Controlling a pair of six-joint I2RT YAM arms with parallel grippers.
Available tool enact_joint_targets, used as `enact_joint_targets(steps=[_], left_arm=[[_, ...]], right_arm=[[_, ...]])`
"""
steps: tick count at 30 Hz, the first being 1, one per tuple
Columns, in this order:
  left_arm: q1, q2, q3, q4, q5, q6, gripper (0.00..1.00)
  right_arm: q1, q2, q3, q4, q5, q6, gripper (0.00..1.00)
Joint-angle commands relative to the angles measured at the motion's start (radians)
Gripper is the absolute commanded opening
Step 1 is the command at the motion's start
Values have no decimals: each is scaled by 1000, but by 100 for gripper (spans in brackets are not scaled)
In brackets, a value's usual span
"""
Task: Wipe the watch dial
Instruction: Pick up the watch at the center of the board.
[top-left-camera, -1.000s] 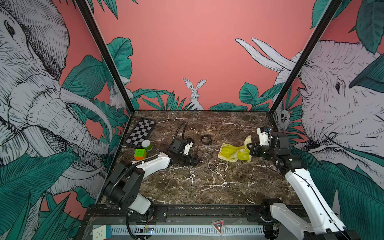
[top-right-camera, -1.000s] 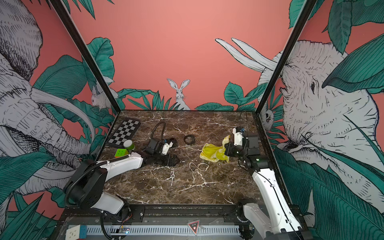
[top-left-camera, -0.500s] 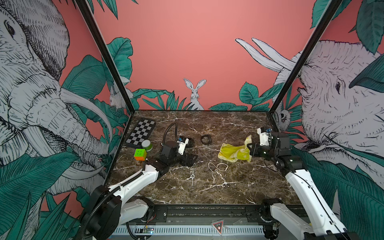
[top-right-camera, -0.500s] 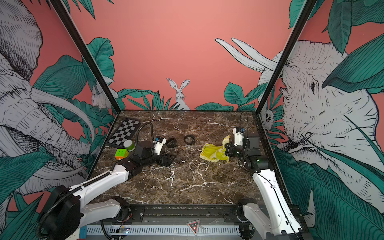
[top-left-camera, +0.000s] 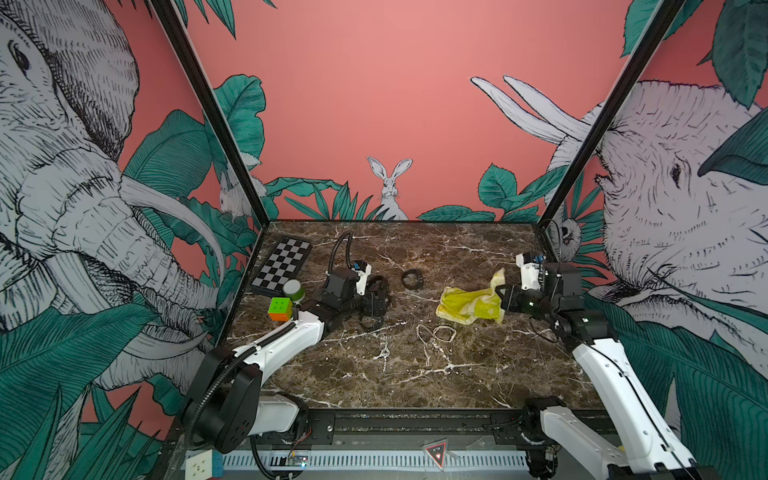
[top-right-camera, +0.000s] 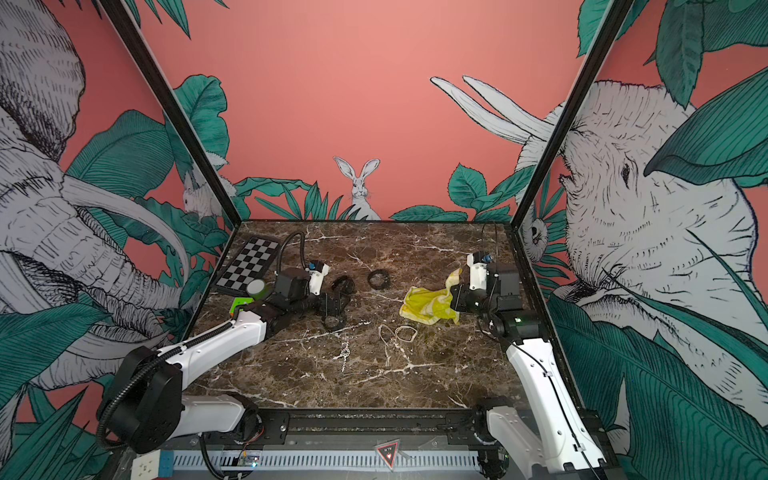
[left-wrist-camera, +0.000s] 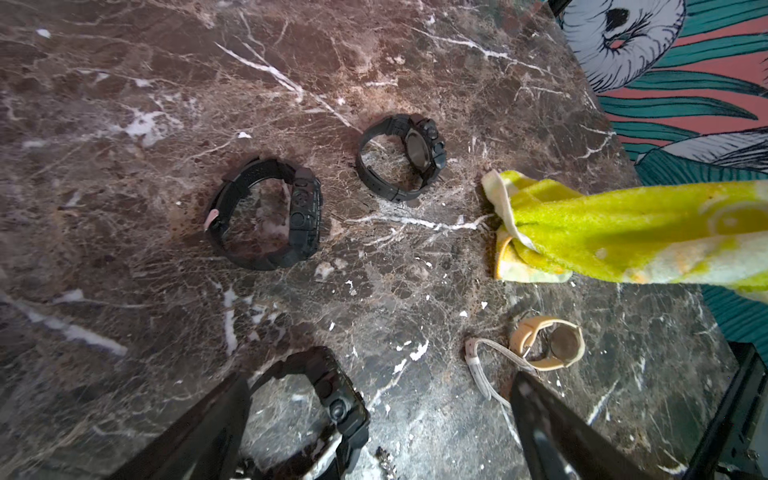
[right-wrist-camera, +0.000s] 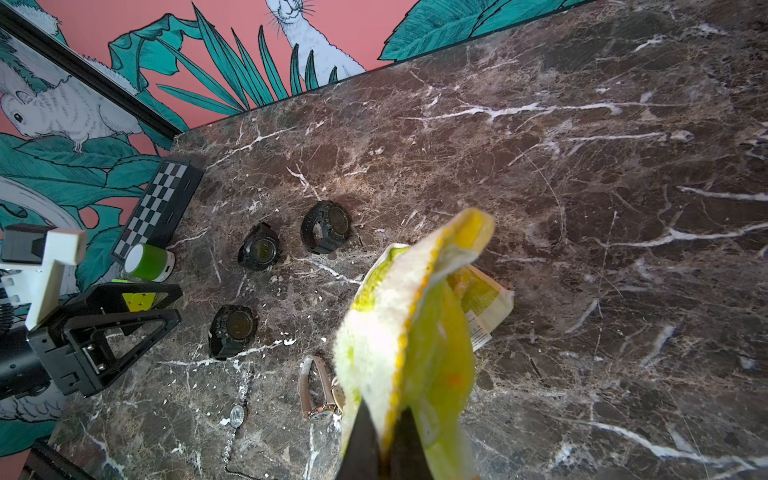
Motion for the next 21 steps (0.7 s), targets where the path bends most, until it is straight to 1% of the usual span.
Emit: enact_joint_targets(steps=[1,3,6,8,10,11,13,14,16,17,19,21], left_arm=[[1,-146,-40,85,-83,13,99],[1,-252,-116,196,-145,-18,99],[4,-382,-180,234,-207,-55,99],[13,-421,-207,269,-171,-45,99],[14,-441,-198,251,-110,-8,99],[14,-442,-196,243,-93,-7,98],[14,-428,-182,209,-78,30,94],[14,-416,-167,173,-67,60,92],[13,-374,-133,94,-59,109,83],[13,-348,-105,15,-69,127,80],[11,-295,-72,-79,-56,156,76],[4,-245,-68,-128,-52,165,71]], right_arm=[[-3,-10,25,2,10,3,4],[-3,-5,27,3,6,4,4],[-3,-5,31,4,3,7,4],[-3,-7,36,-3,6,7,3],[-3,-10,37,-6,8,6,3],[-3,-10,37,-5,8,8,4],[-3,-7,36,-4,3,12,4],[-3,-5,36,-4,-1,15,3],[-4,-1,36,-4,-7,19,4],[-3,1,36,-3,-9,19,4],[-3,1,36,-3,-11,20,4],[-4,4,34,0,-13,20,3]])
